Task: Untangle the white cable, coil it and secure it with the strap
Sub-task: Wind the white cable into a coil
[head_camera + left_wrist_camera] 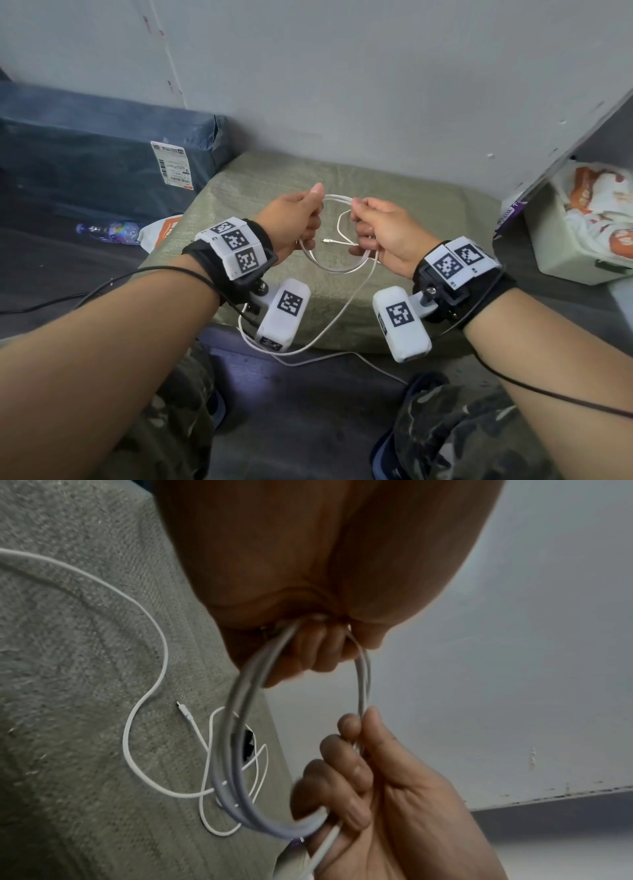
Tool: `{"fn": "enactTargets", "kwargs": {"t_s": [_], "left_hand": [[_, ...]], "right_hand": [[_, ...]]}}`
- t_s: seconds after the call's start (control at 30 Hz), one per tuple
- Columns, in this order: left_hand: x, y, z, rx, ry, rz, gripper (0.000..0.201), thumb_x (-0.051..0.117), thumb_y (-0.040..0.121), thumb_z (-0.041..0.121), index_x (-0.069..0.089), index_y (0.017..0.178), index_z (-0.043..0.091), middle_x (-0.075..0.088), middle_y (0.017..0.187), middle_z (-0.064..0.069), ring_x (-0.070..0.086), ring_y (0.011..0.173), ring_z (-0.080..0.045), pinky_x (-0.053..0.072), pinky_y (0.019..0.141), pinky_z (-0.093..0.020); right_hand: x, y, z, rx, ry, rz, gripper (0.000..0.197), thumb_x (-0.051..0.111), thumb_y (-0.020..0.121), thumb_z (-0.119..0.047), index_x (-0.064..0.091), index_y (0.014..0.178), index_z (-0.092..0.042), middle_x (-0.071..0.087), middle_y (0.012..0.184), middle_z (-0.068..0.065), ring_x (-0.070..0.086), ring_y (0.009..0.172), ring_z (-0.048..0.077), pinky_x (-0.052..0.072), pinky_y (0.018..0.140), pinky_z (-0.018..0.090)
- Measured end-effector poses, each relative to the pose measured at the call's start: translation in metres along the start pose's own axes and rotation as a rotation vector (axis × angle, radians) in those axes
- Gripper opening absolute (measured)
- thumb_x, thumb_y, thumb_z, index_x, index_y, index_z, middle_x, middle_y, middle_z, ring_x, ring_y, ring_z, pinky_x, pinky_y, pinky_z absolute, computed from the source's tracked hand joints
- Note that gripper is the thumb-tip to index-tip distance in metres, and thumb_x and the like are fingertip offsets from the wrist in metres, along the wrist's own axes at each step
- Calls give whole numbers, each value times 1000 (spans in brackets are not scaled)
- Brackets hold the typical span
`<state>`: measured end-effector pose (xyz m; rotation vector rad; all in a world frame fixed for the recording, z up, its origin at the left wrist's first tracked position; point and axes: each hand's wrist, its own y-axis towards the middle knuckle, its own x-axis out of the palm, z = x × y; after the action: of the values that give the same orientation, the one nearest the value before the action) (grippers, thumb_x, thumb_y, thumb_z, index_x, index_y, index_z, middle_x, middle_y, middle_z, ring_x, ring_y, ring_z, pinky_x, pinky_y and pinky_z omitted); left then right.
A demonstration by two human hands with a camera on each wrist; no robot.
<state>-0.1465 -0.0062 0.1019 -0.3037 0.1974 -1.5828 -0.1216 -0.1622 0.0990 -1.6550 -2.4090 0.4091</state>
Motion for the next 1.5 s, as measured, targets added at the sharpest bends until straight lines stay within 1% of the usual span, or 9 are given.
{"fn": "enactTargets", "kwargs": {"t_s": [0.1,0.23,0.53,0.67,0.87,1.0,1.17,1.37,1.5], "left_hand": [[-4,0,0,-49,15,-22,33,41,100,32,56,79,11,46,57,1,45,46,-11,50,61,-31],[-8,0,-1,-96,115,-8,28,44,99,26,63,98,5,65,78,-8,63,70,-20,55,78,-36],[-17,2,-2,-64,398,-83,16,53,95,23,62,105,15,73,92,-3,66,79,-17,53,81,-32],[-19,2,-3,-1,522,-96,8,55,93,18,63,92,21,73,91,-4,65,81,-14,49,74,-25],[-13,4,1,54,424,-77,13,61,87,23,69,94,16,71,89,-4,65,85,-18,50,85,-34],[-9,3,-2,63,426,-94,25,45,98,27,64,85,15,51,68,0,51,62,-14,50,72,-35],[-5,5,0,-9,161,75,28,38,100,19,54,78,12,38,65,1,35,54,-11,38,56,-25],[-6,0,5,-2,359,-85,35,43,98,32,66,89,6,57,65,-2,54,58,-15,52,71,-33],[-7,-3,3,-35,289,-230,32,42,99,29,62,87,7,45,48,6,44,45,-8,48,57,-26]], "right_hand": [[-1,2,0,-22,-104,53,28,42,100,-26,46,75,-14,32,44,-11,26,32,4,34,46,26],[-5,5,2,-23,-187,128,28,42,99,-26,46,74,-14,29,55,-2,26,32,4,31,40,22],[-14,8,1,-50,-294,175,30,43,98,-28,47,71,-16,30,56,-2,26,37,6,31,38,22],[-10,6,-1,-71,-326,140,30,42,98,-27,47,71,-16,30,54,-2,25,34,4,28,37,20],[-4,2,1,-125,-507,50,30,44,98,-28,48,70,-18,35,53,-3,31,42,10,30,42,24],[1,0,3,-125,-460,-26,28,44,98,-30,52,76,-16,36,53,-3,33,41,10,34,43,25],[-1,0,-1,-90,-212,9,32,39,100,-32,51,78,-12,32,44,-10,31,35,6,43,49,27],[0,-2,-1,-177,-517,-27,33,39,100,-29,55,75,-14,42,46,-8,34,42,10,36,44,25],[4,-4,-2,-167,-448,-65,30,41,100,-27,59,83,-10,44,37,-14,31,44,9,31,42,23]]}}
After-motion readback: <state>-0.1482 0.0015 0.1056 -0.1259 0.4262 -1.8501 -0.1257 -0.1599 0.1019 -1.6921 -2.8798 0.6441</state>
